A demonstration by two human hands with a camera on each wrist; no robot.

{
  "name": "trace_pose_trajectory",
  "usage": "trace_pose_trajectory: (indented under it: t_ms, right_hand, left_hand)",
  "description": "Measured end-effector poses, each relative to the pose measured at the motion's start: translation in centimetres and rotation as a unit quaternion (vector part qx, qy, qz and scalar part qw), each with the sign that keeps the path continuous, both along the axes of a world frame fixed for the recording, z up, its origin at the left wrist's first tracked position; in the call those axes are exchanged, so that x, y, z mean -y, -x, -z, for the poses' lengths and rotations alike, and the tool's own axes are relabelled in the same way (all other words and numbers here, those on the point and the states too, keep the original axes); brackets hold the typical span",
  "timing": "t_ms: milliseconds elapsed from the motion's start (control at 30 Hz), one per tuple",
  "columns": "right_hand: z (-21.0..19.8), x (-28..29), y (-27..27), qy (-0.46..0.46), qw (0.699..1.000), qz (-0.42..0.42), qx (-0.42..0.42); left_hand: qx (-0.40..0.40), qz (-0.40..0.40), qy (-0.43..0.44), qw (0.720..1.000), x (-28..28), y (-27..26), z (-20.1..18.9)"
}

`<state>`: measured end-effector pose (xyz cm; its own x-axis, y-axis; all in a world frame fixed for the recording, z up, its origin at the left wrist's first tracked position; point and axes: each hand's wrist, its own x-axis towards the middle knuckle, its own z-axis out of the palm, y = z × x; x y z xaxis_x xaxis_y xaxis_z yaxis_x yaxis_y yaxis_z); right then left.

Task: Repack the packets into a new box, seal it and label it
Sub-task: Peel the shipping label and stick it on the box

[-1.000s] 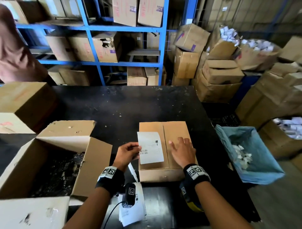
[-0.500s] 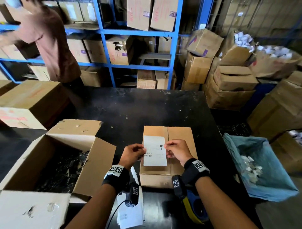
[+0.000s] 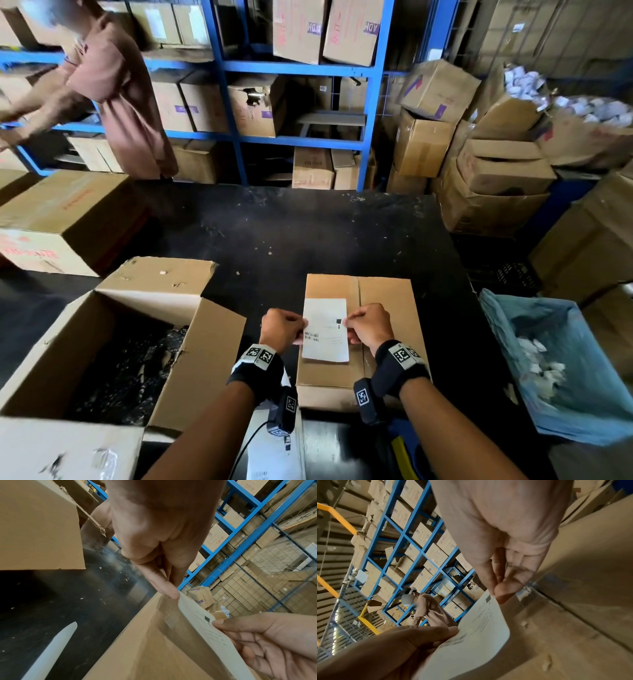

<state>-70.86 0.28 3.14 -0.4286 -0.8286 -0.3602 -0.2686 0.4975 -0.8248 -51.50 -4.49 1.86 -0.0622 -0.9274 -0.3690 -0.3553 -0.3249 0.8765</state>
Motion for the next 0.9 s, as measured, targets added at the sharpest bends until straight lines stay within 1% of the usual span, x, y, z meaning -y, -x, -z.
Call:
trace_pose_trajectory:
  t_ms: [100,300,633,900]
  right_hand:
    - [0.4,0.3,0.0,-0.015,1.000,0.012,0.001]
    - [1.1,0.4,-0.1,-0.029,0.999,0.024,0.005]
    - [1.4,0.4,0.0,-0.032,0.999,0.040,0.002]
    - [1.6,0.3,-0.1,-0.027,0.999,0.042,-0.004]
  left_hand:
    - [0.009,0.006,-0.007,1.000,0.5,0.1,0.3]
    - [-0.003,0.001,-0.018,1.000,0.7,0.1,0.5]
    - [0.004,-0.018,-0.040,0.999,0.4,0.5,-0.1]
    - [0.007,-0.009,-0.053,0.999,0.5,0.6,-0.2]
